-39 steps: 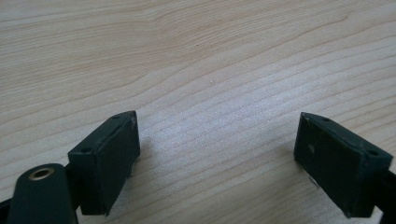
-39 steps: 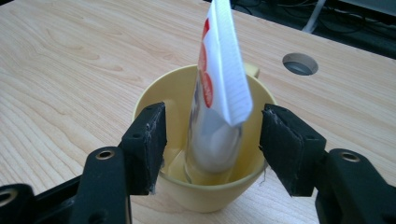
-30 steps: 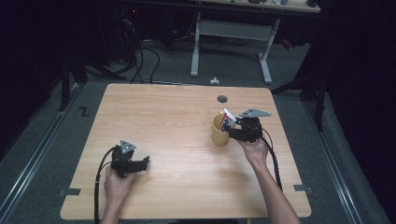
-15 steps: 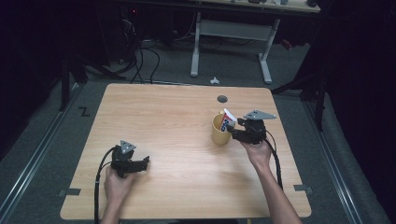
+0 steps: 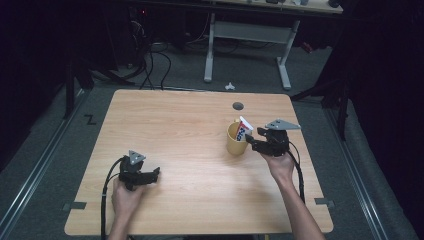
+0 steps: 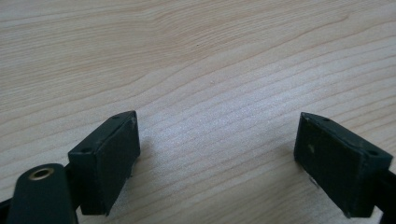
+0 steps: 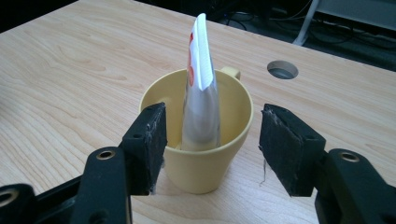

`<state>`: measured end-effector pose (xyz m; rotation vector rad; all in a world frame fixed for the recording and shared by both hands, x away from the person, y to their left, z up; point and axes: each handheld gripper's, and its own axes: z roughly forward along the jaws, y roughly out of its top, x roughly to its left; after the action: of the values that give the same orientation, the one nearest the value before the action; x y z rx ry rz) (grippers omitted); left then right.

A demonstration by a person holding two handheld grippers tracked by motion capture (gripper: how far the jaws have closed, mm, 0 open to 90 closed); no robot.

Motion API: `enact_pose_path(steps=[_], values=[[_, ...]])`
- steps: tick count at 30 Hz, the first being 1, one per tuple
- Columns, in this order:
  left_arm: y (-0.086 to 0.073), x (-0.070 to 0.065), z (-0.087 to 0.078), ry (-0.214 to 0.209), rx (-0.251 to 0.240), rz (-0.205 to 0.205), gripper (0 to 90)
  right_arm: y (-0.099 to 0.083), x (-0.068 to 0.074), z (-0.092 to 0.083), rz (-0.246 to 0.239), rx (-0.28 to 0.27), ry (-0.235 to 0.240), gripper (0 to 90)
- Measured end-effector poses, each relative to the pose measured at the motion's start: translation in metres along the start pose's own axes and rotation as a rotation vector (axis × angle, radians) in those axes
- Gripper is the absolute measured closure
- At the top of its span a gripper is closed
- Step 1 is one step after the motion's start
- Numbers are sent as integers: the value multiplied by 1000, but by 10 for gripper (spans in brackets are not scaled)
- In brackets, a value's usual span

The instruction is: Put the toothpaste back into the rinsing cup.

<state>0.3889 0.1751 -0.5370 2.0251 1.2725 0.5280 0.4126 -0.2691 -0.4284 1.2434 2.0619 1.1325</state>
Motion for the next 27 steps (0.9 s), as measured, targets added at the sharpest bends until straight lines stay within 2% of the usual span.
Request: enact_pose_path(steps=[8,16,27], values=[[0,0,0,0,0,0,147,-4,-3,-9,-7,7,-1,413],[0,0,0,0,0,0,148,-12,-12,-30,15,-17,-9,415],[0,0,0,0,0,0,147,-19,-18,-43,24,-44,-13,421]])
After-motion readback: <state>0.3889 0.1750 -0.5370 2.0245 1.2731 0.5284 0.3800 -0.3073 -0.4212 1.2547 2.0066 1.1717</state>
